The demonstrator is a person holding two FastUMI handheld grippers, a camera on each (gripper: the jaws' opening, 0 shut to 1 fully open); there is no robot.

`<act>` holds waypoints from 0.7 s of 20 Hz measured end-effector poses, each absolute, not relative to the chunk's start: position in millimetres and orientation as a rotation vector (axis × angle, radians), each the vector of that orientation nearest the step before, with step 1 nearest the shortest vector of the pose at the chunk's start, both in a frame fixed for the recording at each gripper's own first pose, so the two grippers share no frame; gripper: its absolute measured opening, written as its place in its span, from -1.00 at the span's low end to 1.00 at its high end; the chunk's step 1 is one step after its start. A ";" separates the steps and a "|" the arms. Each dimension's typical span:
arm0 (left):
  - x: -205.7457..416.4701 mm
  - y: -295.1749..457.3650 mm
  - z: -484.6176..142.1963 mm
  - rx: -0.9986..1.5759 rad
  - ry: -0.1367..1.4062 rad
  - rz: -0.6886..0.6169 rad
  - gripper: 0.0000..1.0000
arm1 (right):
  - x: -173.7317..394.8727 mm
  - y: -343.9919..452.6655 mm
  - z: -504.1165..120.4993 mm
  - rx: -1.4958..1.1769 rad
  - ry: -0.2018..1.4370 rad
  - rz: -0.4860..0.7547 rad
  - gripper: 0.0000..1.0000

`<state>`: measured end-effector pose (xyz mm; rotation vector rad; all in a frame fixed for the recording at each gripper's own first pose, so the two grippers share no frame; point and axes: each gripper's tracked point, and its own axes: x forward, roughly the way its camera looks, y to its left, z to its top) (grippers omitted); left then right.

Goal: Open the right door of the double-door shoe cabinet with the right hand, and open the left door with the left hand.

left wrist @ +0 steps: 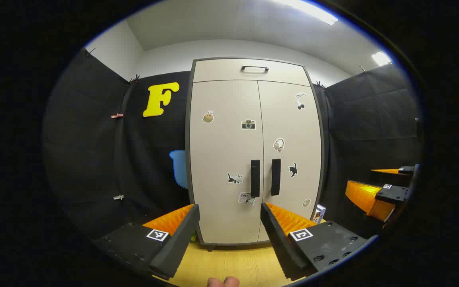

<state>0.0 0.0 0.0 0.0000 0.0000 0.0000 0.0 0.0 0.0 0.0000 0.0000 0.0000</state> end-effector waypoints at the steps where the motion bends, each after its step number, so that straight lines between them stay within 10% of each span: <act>1: 0.2 0.6 -0.3 -0.001 0.000 0.001 0.89 | -0.1 1.0 1.2 -0.001 -0.001 0.000 0.95; 14: 1.7 7.9 1.3 -0.018 -0.006 0.009 0.89 | 6.6 1.9 6.8 -0.005 -0.004 0.003 0.95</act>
